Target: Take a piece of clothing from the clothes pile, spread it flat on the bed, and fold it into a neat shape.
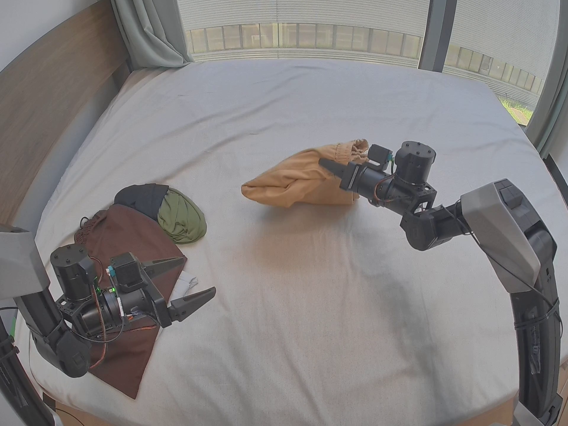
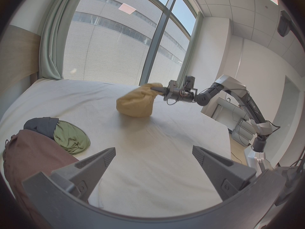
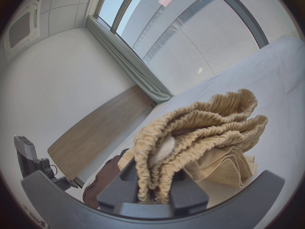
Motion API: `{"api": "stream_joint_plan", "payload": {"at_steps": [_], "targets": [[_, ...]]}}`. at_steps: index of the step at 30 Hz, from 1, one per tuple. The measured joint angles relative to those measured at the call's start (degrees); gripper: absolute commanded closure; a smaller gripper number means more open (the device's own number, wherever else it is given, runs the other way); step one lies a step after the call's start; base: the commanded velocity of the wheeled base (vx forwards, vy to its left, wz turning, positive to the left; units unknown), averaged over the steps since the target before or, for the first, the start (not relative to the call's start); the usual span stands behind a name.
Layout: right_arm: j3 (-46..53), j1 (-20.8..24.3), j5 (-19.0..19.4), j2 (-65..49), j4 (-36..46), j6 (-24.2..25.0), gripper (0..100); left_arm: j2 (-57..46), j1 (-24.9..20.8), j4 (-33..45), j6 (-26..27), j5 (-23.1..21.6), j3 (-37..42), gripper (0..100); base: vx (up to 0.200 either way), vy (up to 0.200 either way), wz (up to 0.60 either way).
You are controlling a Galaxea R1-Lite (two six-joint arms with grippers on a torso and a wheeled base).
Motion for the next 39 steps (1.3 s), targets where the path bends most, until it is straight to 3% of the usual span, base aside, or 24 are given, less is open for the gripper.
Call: {"api": "stream_joint_plan", "payload": {"at_steps": [19,25,38,39], "targets": [[27.32,0.48,-0.37,2.65,-18.53,-2.06,100,0.05,0.50,0.02,0.22,-0.11,0.55,0,0.000,0.000,0.00],[29.35,0.44,-1.89,5.34,-22.74,-1.95,100,0.09,0.34,0.00,0.22,-0.06,0.71,0,0.000,0.000,0.00],[28.77,0.26,-2.08,7.61,-23.19,-1.90,100,0.09,0.12,0.02,0.20,-0.12,0.72,0,0.000,0.000,0.00],[28.70,0.24,-2.06,7.63,-23.17,-1.90,0,0.09,0.12,0.00,0.20,-0.11,0.72,0,0.000,0.000,0.00]]}}
